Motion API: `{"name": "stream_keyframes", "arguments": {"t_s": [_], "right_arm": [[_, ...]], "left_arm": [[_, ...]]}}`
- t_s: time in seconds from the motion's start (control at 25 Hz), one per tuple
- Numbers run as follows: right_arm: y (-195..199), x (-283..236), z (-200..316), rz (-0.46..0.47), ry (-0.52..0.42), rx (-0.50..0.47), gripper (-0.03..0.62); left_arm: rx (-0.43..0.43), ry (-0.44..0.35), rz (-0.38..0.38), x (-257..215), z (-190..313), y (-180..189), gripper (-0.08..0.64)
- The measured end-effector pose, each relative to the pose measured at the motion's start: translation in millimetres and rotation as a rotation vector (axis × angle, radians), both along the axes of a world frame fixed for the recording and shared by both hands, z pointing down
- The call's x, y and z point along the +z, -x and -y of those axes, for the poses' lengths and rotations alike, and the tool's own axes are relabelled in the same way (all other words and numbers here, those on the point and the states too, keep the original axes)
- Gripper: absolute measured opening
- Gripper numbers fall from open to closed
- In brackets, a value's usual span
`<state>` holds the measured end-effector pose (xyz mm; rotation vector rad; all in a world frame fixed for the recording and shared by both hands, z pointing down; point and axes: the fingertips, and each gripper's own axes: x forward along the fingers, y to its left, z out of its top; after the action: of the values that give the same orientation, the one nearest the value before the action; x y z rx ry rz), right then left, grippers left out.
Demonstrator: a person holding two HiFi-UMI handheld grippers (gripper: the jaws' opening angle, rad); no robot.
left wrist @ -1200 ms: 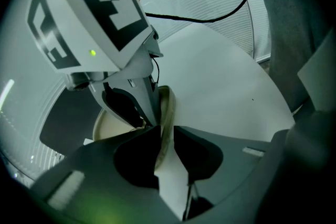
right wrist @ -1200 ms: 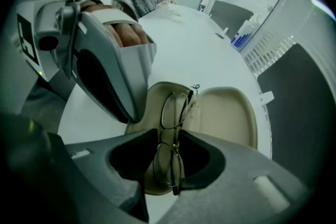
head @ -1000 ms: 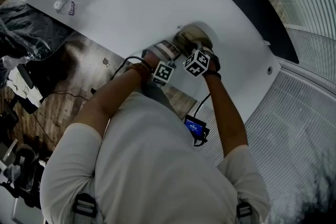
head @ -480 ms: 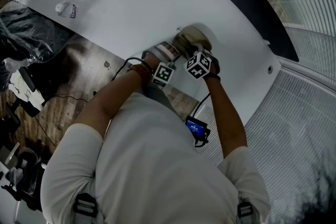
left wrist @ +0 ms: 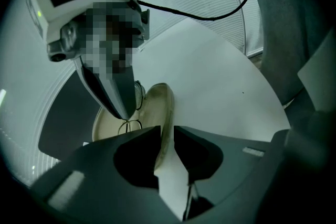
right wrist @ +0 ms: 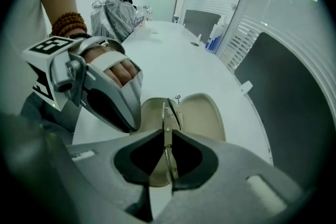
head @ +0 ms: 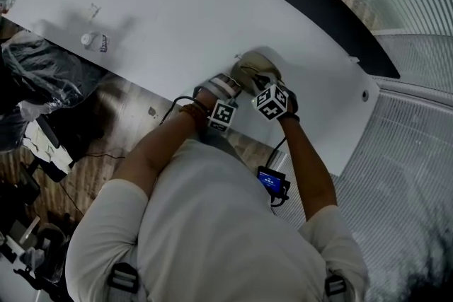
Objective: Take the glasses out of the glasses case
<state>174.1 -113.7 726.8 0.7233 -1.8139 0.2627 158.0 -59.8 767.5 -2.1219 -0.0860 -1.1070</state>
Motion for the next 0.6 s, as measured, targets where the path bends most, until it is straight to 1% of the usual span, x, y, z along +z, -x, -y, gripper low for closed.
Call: {"name": "stream_keyframes", "arguments": {"t_s": [0.16, 0.44, 0.6], "right_arm": [[-3.4, -8.9, 5.0, 0.032, -0.022, 0.046, 0.048], [-3.8, -24.7, 7.4, 0.082, -0.053, 0.094, 0.048], [-10.2, -35.4, 5.3, 0.113, -0.079, 0.136, 0.048]], "left_arm": [[0.008, 0.001, 0.031, 3.7, -0.2, 1.8, 0.08], [0.024, -0.007, 0.063, 6.4, 2.0, 3.2, 0.08], [0.033, -0.013, 0.082, 8.7, 2.0, 5.7, 0.078]]}}
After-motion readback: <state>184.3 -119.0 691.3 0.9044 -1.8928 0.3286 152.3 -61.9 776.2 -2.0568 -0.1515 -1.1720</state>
